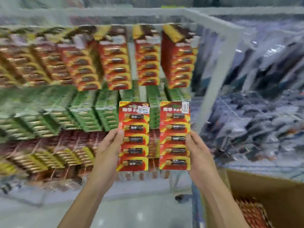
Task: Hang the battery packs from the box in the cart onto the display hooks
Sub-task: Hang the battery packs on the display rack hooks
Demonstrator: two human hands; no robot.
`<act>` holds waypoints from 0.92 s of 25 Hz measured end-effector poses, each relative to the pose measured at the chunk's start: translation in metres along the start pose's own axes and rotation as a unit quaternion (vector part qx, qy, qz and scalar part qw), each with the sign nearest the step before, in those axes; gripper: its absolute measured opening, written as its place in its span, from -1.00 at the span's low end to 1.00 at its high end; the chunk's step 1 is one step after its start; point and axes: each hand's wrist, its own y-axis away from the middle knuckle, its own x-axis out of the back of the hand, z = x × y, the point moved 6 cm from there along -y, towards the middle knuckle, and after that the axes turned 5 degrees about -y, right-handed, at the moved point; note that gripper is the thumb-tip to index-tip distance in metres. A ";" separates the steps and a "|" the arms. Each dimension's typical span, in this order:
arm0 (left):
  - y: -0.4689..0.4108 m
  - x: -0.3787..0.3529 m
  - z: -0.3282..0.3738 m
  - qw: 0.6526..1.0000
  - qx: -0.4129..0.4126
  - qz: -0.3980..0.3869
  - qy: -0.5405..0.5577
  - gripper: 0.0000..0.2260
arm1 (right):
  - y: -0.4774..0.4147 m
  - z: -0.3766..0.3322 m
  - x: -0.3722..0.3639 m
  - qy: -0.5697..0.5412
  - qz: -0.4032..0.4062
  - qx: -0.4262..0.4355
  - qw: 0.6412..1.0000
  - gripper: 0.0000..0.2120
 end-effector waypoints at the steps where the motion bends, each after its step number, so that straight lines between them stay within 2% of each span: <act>1: 0.001 0.025 0.006 1.000 -0.003 0.020 0.006 -0.80 | -0.002 0.005 -0.027 -0.003 -0.018 -0.004 1.000 -0.77; 6: 0.008 0.163 0.045 0.994 -0.027 0.102 0.024 -0.79 | 0.002 0.049 -0.166 -0.022 -0.075 -0.038 0.996 -0.76; 10: 0.011 0.274 0.073 0.989 -0.048 0.138 0.036 -0.74 | 0.012 0.088 -0.273 -0.032 -0.079 -0.057 0.995 -0.80; 13: 0.011 0.343 0.089 0.983 -0.048 0.165 0.061 -0.81 | 0.016 0.113 -0.343 -0.024 -0.081 -0.064 0.994 -0.80; 15: 0.008 0.378 0.094 0.979 -0.038 0.187 0.075 -0.85 | 0.016 0.127 -0.376 -0.021 -0.069 -0.073 0.995 -0.72; 19: -0.004 0.422 0.104 0.973 -0.015 0.199 0.114 -0.74 | 0.009 0.142 -0.428 -0.024 -0.078 -0.082 0.993 -0.71; 23: -0.026 0.444 0.121 0.969 -0.024 0.210 0.128 -0.73 | -0.011 0.151 -0.469 -0.022 -0.084 -0.089 0.992 -0.58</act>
